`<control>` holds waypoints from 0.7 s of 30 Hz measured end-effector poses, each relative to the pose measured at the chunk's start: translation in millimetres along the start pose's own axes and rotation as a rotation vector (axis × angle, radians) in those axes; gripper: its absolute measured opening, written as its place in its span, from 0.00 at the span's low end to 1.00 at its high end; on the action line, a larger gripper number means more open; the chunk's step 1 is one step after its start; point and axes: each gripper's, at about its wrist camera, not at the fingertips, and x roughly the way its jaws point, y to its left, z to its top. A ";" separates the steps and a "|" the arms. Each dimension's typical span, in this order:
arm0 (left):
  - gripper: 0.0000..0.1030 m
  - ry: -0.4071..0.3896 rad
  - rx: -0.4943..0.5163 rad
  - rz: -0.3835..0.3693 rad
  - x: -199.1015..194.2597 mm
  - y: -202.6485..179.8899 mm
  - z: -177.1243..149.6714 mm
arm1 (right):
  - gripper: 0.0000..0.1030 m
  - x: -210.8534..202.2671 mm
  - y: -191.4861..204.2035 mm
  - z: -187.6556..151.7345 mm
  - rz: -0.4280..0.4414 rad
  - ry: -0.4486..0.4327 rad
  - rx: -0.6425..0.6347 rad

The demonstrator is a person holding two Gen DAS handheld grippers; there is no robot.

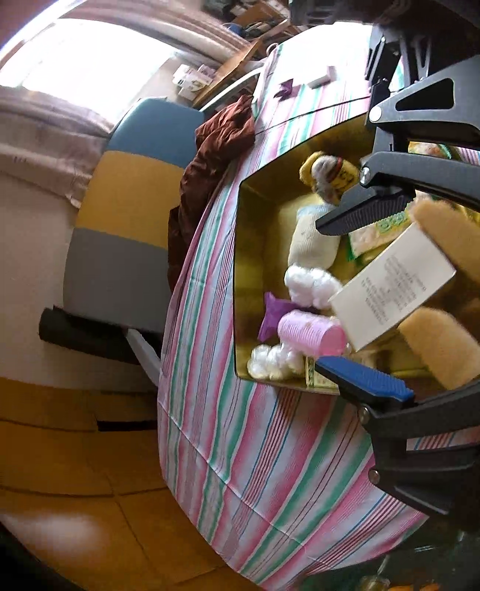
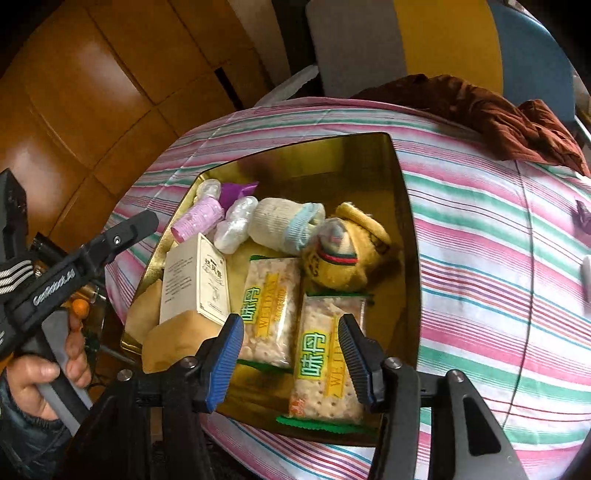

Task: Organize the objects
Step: 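Carry the cracker packet and pink roller to the gold tray and release them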

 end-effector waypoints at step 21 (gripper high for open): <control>0.72 -0.057 0.117 0.011 -27.7 -40.5 -16.0 | 0.53 -18.9 7.1 -8.4 -0.112 -0.070 -0.029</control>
